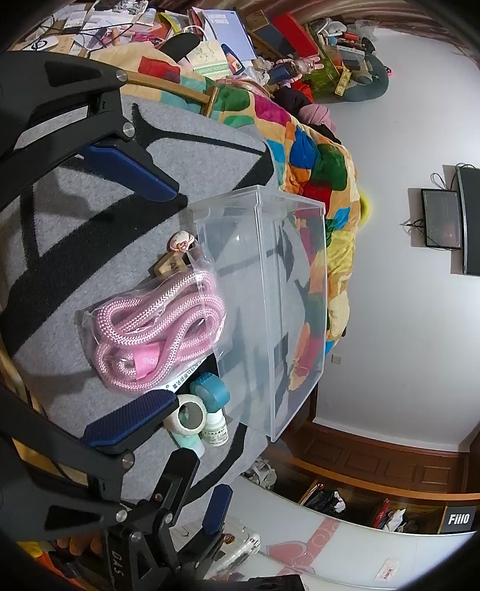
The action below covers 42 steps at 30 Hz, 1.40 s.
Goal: Organize objects
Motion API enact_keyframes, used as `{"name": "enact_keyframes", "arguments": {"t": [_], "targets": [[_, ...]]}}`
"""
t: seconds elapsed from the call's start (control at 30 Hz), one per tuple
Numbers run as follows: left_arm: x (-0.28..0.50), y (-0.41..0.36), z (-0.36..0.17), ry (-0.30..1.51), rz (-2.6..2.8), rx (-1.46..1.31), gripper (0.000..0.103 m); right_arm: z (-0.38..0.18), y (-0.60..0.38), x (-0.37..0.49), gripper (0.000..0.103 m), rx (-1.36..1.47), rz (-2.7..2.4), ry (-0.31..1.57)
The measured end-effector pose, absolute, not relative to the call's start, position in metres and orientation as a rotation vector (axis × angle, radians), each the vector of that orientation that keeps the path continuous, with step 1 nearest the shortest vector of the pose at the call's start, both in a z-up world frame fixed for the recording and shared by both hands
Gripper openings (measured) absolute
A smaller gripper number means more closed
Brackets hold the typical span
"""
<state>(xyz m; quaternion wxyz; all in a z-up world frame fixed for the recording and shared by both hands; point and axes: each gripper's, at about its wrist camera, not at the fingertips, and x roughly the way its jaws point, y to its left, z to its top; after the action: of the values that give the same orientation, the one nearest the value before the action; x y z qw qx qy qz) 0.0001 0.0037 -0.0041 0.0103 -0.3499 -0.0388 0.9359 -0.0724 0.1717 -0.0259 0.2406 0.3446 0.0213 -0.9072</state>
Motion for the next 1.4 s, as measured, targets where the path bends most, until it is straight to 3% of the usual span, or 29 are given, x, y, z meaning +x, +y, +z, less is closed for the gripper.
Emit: {"name": "enact_keyframes", "arguments": {"t": [1.4], "targets": [[0.0001,0.0084,-0.0063,-0.116,2.904,-1.098,0.103,-0.0288,0.1712,-0.0714,0.103,0.956,-2.475,0.040]]}}
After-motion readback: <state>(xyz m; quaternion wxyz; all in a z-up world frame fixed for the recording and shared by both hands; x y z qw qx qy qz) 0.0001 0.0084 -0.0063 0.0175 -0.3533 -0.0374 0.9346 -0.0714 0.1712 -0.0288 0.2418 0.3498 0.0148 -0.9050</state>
